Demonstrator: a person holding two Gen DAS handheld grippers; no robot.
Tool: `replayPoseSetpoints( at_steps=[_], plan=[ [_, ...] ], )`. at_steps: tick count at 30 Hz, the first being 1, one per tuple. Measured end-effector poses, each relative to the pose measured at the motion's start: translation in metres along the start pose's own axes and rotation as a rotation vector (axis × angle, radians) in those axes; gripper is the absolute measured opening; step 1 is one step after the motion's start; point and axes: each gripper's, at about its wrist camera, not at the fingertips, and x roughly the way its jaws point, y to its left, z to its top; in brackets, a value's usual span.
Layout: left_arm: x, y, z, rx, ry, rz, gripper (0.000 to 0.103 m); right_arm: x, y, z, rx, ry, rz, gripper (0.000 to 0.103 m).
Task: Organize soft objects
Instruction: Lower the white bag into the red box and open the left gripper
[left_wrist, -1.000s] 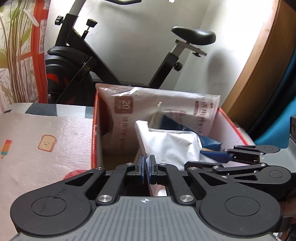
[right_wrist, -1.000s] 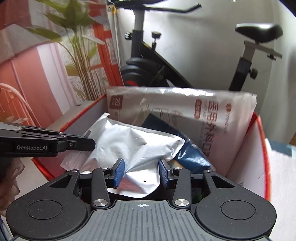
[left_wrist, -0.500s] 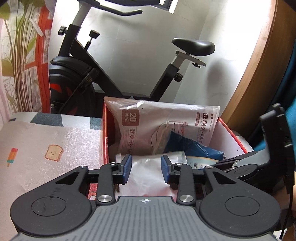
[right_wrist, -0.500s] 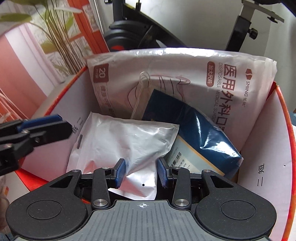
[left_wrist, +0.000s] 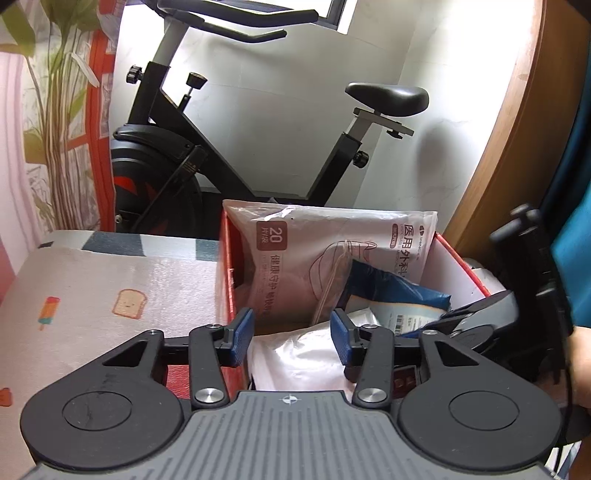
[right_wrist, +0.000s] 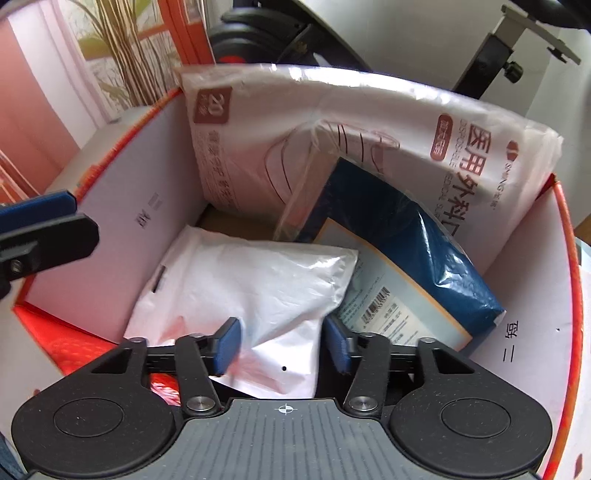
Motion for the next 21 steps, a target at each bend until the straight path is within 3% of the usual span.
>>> replayPoseSetpoints(
  at_steps=[2,6,8,10,12,21],
  plan=[
    [-0.005,0.000,0.000,0.005,0.000,0.014,0.049,-0.012,0.005,-0.006,-0.003,-0.058,0.001,0.068],
    [-0.015,-0.001,-0.002,0.007,-0.009,0.028,0.065,-0.035,0.006,-0.022,-0.027,-0.155,-0.041,0.084],
    [-0.020,-0.002,-0.004,0.007,-0.013,0.035,0.067,-0.044,-0.001,-0.027,-0.021,-0.213,-0.046,0.087],
    [-0.025,-0.004,-0.006,0.009,-0.011,0.041,0.077,-0.054,-0.012,-0.035,0.010,-0.262,-0.020,0.093],
    [-0.030,-0.006,-0.010,0.013,-0.013,0.051,0.098,-0.064,-0.025,-0.044,0.059,-0.328,0.034,0.103],
    [-0.057,-0.020,-0.034,-0.005,-0.061,0.108,0.103,-0.106,-0.056,-0.088,0.105,-0.543,0.131,0.103]
  ],
)
